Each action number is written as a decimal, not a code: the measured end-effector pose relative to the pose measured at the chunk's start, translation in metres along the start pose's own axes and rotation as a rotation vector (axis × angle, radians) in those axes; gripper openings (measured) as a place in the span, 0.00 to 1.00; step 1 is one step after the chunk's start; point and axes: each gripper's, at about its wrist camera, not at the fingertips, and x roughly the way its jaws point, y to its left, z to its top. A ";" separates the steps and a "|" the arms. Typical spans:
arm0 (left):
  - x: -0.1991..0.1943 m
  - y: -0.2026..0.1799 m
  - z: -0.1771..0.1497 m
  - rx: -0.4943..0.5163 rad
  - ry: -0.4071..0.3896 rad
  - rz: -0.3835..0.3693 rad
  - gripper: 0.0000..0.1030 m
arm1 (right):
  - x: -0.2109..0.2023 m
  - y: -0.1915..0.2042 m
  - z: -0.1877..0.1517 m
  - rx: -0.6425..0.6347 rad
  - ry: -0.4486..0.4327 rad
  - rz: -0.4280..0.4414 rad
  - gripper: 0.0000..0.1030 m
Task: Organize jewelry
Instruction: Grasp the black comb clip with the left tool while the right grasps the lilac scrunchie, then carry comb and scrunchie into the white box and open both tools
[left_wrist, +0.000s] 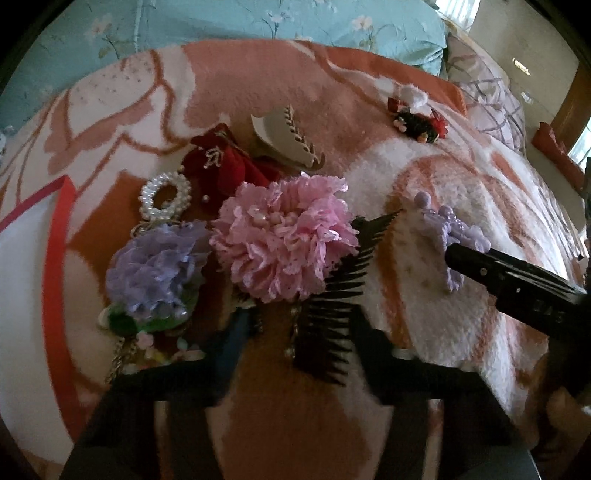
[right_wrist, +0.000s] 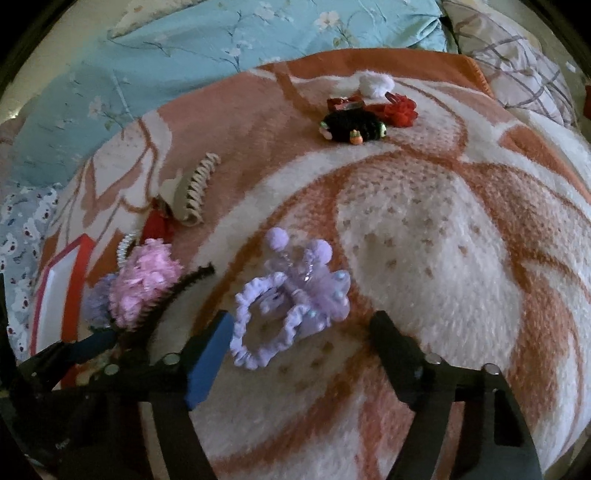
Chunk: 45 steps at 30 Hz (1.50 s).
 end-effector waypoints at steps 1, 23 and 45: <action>0.002 0.000 0.001 0.004 0.004 -0.009 0.31 | 0.001 -0.001 0.000 -0.004 -0.001 -0.012 0.57; -0.096 0.030 -0.046 -0.017 -0.131 -0.138 0.01 | -0.064 0.028 -0.015 -0.031 -0.099 0.176 0.09; -0.185 0.179 -0.103 -0.336 -0.201 0.106 0.01 | -0.028 0.223 -0.025 -0.291 0.016 0.467 0.09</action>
